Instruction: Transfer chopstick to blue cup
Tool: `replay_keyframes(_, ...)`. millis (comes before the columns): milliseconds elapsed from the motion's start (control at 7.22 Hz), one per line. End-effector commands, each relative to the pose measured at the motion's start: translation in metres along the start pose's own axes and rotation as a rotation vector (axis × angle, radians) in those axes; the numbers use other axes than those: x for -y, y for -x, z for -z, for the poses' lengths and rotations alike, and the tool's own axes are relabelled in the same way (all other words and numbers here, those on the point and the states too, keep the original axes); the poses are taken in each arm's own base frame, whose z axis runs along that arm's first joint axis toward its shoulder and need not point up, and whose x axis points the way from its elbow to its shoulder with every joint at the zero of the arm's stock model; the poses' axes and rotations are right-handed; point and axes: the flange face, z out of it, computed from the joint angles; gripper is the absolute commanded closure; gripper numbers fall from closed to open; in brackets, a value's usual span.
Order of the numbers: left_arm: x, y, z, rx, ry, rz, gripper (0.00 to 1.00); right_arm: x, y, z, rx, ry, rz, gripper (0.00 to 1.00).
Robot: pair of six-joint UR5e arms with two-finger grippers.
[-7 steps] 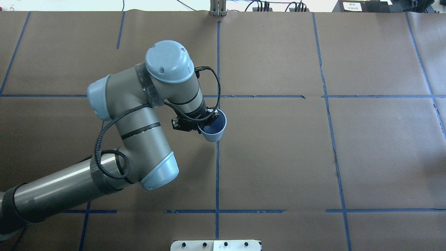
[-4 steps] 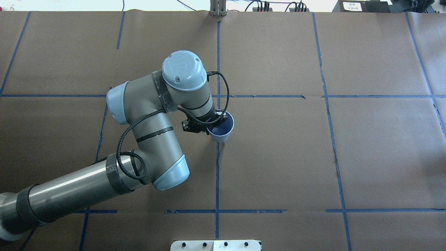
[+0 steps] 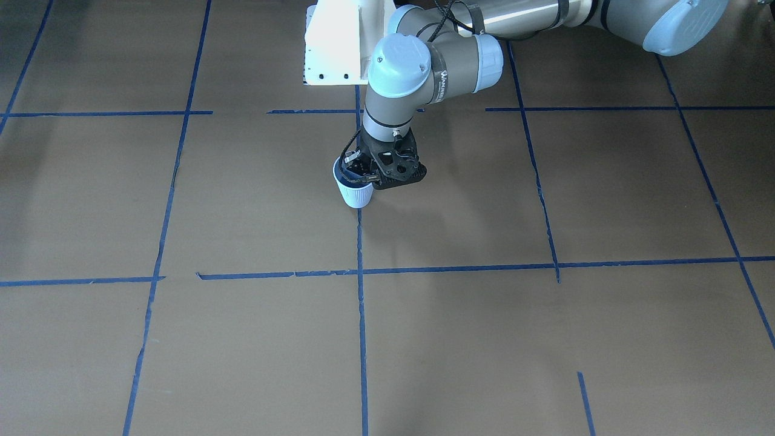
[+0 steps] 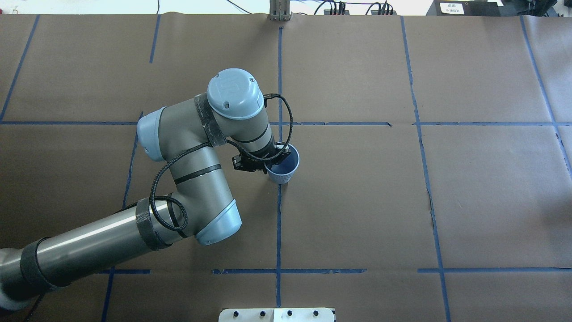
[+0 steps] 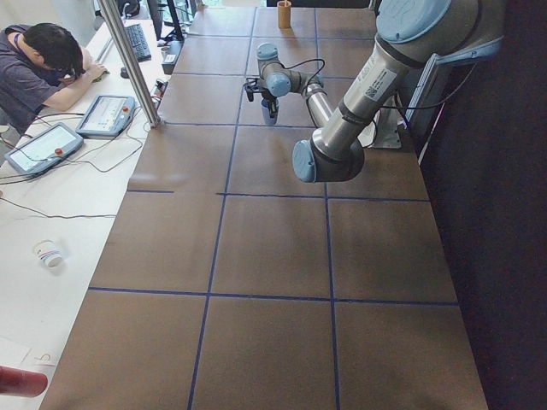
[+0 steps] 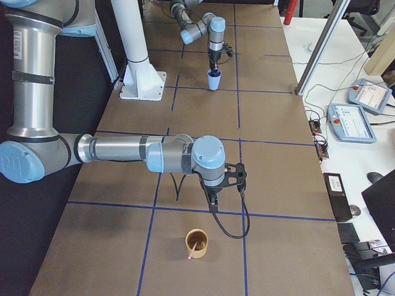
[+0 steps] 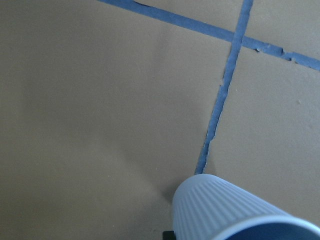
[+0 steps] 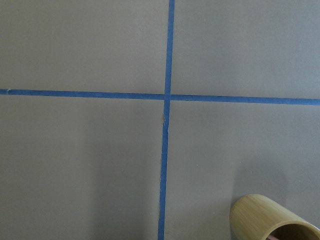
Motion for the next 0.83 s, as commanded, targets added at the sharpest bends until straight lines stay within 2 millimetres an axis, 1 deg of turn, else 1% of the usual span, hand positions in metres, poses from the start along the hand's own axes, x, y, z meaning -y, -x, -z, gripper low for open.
replay_keyframes(0,0.0,0.008,-0.001,-0.046,-0.005,-0.02,0.0,0.0,0.001,0.001,0.0,-0.001,0.003,0.0)
replay_keyframes(139,0.0,0.013,-0.001,-0.046,-0.01,-0.024,0.0,0.0,0.0,-0.001,0.002,0.001,0.0,0.0)
replay_keyframes(277,-0.001,0.018,0.007,-0.056,-0.032,-0.034,0.0,0.0,-0.001,-0.001,0.0,0.002,-0.002,0.0)
replay_keyframes(416,0.004,0.037,0.037,-0.087,-0.05,-0.031,0.0,-0.001,0.0,0.0,0.003,0.001,0.0,0.0)
replay_keyframes(554,-0.001,0.075,0.073,-0.092,-0.069,-0.056,0.0,0.0,0.002,0.001,0.004,-0.002,0.005,0.0)
replay_keyframes(693,-0.012,0.099,0.105,-0.057,-0.082,-0.143,0.0,0.0,0.001,0.001,0.005,-0.001,0.004,0.0)
